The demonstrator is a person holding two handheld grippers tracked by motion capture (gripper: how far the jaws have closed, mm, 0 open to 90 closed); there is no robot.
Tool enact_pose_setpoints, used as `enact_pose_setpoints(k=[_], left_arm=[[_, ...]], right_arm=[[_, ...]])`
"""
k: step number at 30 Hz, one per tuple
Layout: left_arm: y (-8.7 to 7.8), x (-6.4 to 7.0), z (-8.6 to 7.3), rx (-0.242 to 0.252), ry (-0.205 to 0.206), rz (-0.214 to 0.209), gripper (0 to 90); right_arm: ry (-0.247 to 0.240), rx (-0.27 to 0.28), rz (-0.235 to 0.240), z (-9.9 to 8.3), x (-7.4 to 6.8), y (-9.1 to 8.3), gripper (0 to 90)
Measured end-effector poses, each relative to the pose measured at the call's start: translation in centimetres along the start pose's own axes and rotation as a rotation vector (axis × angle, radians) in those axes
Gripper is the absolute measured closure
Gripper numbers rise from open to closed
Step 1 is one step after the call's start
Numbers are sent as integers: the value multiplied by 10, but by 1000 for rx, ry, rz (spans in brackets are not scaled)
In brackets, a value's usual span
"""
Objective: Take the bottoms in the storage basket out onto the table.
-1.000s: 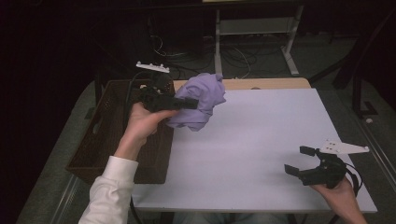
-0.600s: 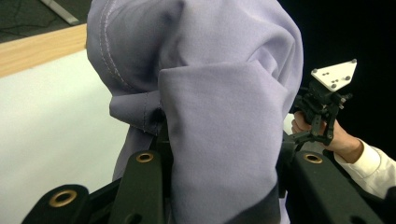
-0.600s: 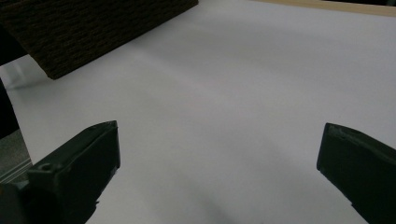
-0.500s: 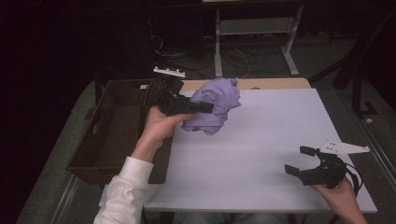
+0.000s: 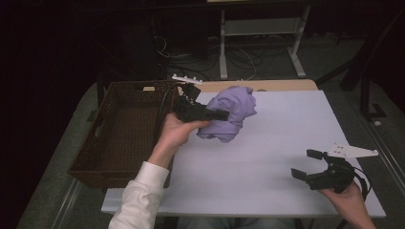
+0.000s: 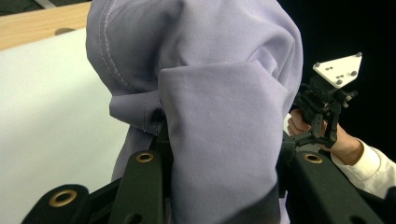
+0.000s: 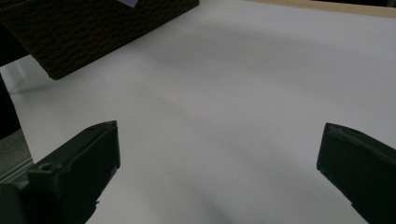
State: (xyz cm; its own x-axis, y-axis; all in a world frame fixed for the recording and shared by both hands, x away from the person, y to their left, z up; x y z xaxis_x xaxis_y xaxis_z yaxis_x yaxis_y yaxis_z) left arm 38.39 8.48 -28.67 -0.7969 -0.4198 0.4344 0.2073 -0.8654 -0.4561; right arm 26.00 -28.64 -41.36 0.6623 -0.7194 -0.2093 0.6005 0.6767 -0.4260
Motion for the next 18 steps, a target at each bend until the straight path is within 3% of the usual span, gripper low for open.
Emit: enact_pose_setpoints(k=[18], left_arm=[[37, -2, -11, -33, -13, -1, 600]], right_arm=[[0, -1, 2, 0, 0, 0, 0]])
Point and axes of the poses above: each handheld gripper's, and its own axes: y roughly forward along the jaws, z roughly out of its top, x roughly to its right, the point moved 2 cm from there along y, roughly forward along the jaws, and after that the axes turned 3 degrees about x, right-handed, at the moved point
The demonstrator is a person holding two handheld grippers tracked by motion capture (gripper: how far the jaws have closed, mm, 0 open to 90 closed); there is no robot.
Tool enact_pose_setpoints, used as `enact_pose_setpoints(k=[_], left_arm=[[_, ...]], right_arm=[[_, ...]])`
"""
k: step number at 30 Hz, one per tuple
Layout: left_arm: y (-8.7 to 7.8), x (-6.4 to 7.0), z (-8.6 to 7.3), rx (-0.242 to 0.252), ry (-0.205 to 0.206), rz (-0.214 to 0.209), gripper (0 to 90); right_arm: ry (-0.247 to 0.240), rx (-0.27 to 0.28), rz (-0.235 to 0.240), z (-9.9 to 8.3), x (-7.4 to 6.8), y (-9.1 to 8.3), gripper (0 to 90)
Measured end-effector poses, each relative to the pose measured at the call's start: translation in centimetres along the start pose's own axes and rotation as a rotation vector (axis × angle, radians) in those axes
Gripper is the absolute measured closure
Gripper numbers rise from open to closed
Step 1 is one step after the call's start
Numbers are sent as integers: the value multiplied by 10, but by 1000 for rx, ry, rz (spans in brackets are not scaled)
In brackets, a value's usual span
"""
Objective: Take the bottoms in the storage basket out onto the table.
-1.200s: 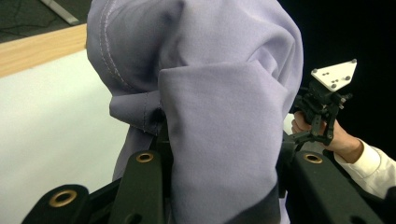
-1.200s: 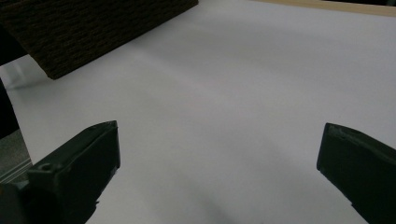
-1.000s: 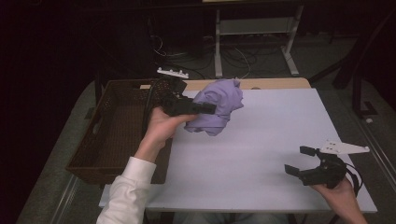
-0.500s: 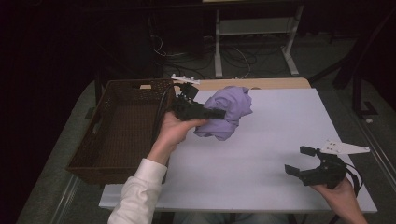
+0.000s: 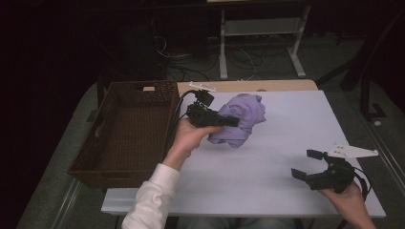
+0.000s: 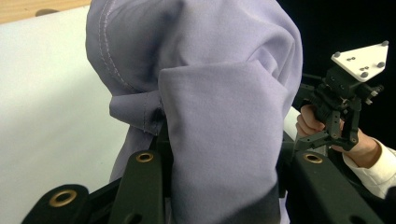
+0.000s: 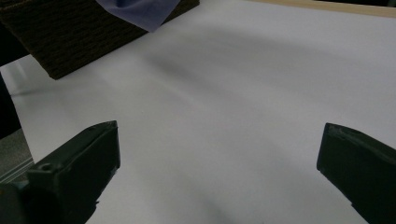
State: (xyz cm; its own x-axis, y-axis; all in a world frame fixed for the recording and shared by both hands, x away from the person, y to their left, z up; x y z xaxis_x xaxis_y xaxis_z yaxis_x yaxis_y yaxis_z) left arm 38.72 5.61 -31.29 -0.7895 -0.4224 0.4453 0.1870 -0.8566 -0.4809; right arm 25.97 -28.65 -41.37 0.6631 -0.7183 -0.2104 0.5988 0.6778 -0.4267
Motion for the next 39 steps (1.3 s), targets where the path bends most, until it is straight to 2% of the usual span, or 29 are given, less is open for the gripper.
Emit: enact_pose_setpoints(k=[3, 12, 22, 28, 39], left_arm=[[6, 0, -2, -13, 6, 13, 599], [20, -3, -9, -28, 1, 11, 599], [34, -10, -17, -51, -11, 25, 596], [43, -15, -22, -69, -7, 47, 595], [62, -29, -34, -83, -43, 54, 594]], right_arm=[[0, 0, 1, 0, 0, 0, 0], [-1, -5, 3, 0, 0, 0, 0], [0, -5, 5, -1, 0, 0, 0], [0, -6, 6, -1, 0, 1, 0], [0, -6, 7, -1, 0, 0, 0]])
Point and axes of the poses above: each handheld gripper's, and its own axes: y roughly forward along the jaws, z roughly out of its top, x roughly to its right, the point moved 2 cm from there along y, roughly forward along the jaws, and after that the axes turned 3 degrees about x, right-handed, at the moved point
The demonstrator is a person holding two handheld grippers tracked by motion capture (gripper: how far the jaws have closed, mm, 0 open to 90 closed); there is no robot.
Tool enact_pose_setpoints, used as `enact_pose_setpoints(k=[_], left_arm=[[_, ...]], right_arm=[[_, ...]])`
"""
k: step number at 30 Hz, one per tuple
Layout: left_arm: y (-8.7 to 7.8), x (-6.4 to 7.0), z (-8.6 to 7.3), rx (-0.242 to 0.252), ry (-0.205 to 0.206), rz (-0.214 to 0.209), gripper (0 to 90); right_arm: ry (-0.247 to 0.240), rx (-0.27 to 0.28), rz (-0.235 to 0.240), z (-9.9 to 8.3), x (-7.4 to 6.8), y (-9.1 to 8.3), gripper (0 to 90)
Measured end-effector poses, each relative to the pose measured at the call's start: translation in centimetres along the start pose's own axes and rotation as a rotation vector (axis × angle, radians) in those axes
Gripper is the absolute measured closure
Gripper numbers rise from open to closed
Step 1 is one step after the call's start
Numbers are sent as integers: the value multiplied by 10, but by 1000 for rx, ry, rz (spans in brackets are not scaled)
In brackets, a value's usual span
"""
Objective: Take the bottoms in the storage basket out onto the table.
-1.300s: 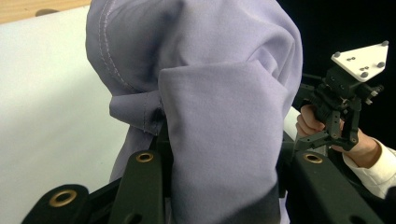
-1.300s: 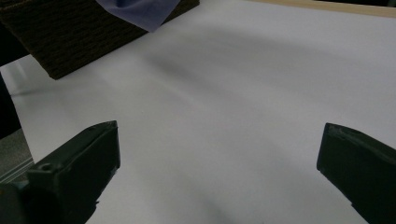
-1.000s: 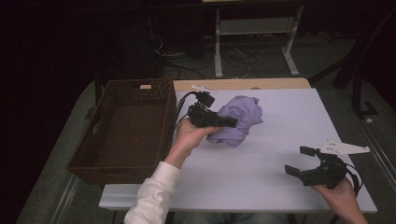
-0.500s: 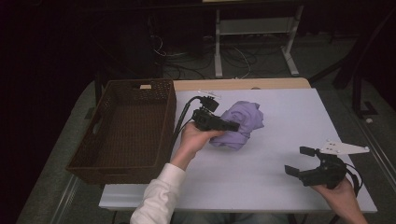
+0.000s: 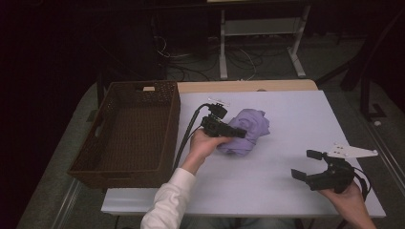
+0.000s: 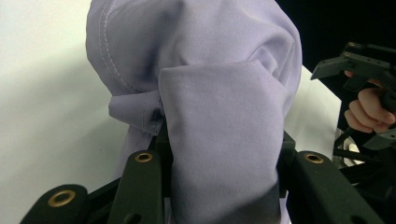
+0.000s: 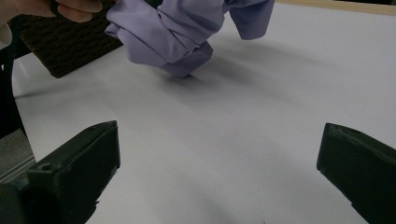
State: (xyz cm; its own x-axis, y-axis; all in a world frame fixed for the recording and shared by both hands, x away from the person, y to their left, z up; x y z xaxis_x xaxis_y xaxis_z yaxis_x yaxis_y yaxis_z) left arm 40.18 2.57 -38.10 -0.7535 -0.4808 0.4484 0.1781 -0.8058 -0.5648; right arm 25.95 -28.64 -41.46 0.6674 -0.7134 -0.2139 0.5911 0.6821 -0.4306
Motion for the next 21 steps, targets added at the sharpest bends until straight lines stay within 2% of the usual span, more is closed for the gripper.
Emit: enact_pose_setpoints(k=[8, 14, 18, 21], left_arm=[[12, -4, -6, -9, -18, -1, 588], [26, -3, -10, -33, -15, 8, 572], [37, 0, -14, -53, -9, 2, 553], [44, 3, -17, -82, 14, 8, 527]], right_arm=[[-1, 0, 1, 0, 0, 0, 0], [-2, -2, 2, 0, 0, 1, 0], [-2, -2, 3, 0, 0, 0, 0], [-1, -2, 3, 0, 0, 1, 0]])
Point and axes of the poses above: each handheld gripper's, and its own axes: y roughly forward along the jaws, z roughly out of its top, x roughly to its right, the point moved 2 cm from there along y, roughly forward along the jaws, and after that the axes turned 3 degrees about x, right-handed, at the moved point
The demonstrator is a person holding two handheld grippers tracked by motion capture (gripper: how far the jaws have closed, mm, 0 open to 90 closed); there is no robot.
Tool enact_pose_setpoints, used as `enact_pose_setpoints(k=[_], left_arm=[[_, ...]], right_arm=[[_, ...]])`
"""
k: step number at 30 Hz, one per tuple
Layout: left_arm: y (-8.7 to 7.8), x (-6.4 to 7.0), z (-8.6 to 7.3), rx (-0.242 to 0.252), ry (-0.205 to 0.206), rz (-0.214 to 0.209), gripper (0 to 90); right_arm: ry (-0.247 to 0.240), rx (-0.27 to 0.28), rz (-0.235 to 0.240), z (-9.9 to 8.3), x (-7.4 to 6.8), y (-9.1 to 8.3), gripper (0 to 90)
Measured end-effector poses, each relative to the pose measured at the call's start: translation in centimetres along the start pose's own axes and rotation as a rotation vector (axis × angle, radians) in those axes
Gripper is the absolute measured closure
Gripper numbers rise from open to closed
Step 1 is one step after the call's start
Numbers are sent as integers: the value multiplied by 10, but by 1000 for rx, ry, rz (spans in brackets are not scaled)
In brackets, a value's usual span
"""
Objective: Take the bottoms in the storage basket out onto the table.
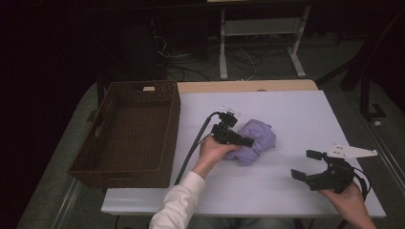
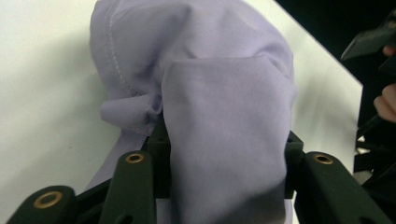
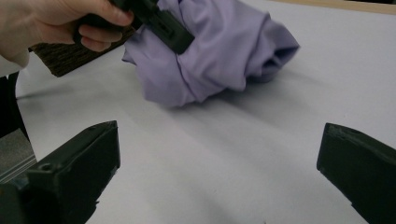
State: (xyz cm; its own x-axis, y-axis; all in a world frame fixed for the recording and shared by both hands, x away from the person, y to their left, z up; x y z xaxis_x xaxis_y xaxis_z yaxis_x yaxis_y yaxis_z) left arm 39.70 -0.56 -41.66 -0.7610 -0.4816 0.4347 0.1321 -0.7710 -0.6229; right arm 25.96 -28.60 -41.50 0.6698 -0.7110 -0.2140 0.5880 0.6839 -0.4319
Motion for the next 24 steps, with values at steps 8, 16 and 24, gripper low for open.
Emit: enact_pose_setpoints(k=[8, 16, 24], left_arm=[[11, 10, 0, -4, 27, 12, 312], [-1, 11, 4, 32, 11, -1, 155], [-20, 10, 5, 61, 16, 9, 131]], right_arm=[[-1, 0, 1, 0, 0, 0, 0], [-1, -1, 0, 0, 0, 0, 0], [-2, -4, 2, 0, 0, 1, 0]])
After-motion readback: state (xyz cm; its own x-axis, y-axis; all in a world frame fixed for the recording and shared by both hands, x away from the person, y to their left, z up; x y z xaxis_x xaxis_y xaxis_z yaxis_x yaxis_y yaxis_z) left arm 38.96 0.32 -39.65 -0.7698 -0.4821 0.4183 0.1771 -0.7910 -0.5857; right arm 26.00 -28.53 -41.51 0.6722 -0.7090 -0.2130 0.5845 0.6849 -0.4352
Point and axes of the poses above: each handheld gripper's, and its own axes: y roughly forward along the jaws, z roughly out of its top, x roughly to its right, the point moved 2 cm from there along y, roughly forward along the jaws, and after that the axes turned 3 degrees about x, right-handed, at the moved point
